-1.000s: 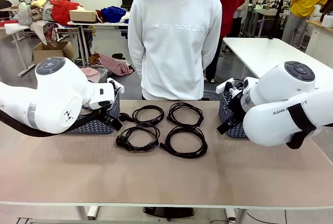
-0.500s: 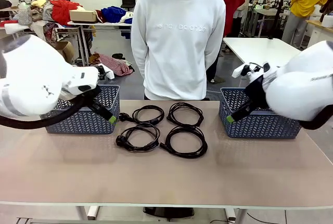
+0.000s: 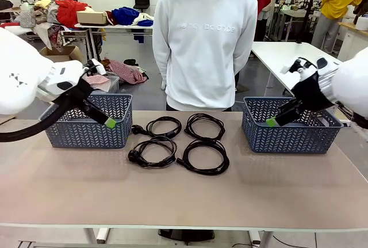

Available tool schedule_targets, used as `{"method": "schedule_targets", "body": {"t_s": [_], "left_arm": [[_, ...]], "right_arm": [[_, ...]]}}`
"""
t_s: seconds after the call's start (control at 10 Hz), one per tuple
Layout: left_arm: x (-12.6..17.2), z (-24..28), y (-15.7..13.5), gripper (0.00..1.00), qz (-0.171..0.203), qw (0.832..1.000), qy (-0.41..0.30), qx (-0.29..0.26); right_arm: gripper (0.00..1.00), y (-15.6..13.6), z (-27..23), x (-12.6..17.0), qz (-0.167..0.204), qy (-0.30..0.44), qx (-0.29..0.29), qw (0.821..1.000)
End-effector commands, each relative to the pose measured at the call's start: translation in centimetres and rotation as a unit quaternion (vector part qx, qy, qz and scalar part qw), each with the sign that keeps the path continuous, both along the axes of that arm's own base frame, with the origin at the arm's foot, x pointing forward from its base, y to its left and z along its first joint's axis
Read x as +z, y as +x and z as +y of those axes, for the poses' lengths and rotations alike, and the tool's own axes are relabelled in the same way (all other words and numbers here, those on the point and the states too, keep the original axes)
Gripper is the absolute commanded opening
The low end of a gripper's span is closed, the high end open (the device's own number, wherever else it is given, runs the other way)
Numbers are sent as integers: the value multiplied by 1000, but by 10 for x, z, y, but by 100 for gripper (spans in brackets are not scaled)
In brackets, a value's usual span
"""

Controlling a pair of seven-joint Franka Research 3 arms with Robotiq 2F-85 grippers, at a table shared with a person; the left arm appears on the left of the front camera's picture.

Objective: Organize the cables according to human instructions.
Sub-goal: Pick up a bundle of cables and place it in the basket indicated by the human.

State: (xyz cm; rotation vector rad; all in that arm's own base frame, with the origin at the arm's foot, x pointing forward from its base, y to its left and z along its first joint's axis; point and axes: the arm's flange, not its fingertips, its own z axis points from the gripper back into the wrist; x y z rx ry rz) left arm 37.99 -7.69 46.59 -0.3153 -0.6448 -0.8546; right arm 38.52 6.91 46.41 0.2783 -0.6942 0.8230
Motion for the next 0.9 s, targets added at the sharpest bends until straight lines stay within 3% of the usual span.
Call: {"method": "schedule_targets", "body": {"t_s": [0.0,0.7,0.8], "left_arm": [[-3,15,-4,100,-14,999,-18,-30],[8,28,-4,100,-24,999,-32,-33],[8,28,-4,100,-24,999,-32,-33]], "right_arm": [[100,-19,-19,-11,-6,42,30,999],[100,-30,-33,-6,-4,80,82,993],[100,-14,-31,11,4,70,55,996]]}}
